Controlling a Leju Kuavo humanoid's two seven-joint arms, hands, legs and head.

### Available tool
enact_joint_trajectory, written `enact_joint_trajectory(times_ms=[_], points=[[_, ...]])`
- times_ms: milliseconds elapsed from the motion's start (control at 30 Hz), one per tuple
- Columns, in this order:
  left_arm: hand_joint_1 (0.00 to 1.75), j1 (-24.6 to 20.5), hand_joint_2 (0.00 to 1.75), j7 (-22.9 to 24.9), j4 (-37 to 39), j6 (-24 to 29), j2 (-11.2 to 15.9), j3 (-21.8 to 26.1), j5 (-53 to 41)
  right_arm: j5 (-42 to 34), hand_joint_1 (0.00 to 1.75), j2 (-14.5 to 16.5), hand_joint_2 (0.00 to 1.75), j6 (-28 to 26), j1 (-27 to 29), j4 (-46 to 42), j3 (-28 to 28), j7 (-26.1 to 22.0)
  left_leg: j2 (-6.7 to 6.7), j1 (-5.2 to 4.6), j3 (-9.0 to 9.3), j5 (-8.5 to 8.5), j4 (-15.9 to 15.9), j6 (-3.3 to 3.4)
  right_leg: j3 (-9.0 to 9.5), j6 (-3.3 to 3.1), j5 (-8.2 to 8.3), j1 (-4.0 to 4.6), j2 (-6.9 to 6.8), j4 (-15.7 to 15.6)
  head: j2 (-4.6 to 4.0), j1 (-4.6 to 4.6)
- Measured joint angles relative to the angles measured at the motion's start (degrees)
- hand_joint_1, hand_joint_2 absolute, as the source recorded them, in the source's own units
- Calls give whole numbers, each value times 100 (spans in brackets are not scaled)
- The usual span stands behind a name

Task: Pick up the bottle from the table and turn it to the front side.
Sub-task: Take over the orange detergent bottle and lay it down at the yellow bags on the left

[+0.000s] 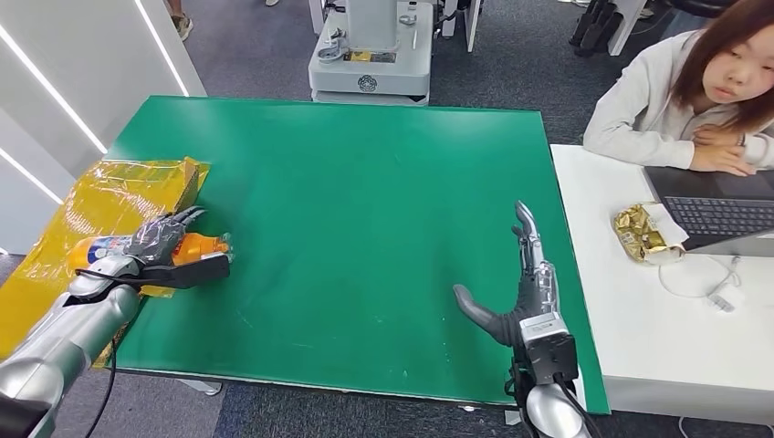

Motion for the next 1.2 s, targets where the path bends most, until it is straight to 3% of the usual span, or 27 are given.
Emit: enact_joint_trajectory(times_ms=[333,700,967,1100,1200], points=[[0,56,175,236,-687,139,-82,520,148,-87,0,12,175,-26,0,134,3,-51,1,0,2,1,0,0,2,-1,2,0,1,0,0,-1],[0,69,175,233,-1216,-210,24,800,753,-152,0,12,175,-85,-5,257,7,-100,-1,1,1,1,0,0,1,-1,1,1,-1,2,0,0],[0,418,175,-472,-1832,-265,-93,1274,2148,-257,0,11,175,-117,-12,321,32,-167,0,0,1,1,0,0,1,-1,1,0,1,0,0,0],[0,659,175,-1041,-2222,-402,-327,1592,3025,-349,0,12,175,-141,-74,402,103,-243,-1,0,1,0,0,0,1,0,1,0,-1,-2,0,0],[0,750,175,-1151,-2447,-426,-509,1726,3256,-384,0,10,175,-175,-124,470,156,-267,0,0,1,1,1,0,2,0,1,0,0,-2,0,-1]])
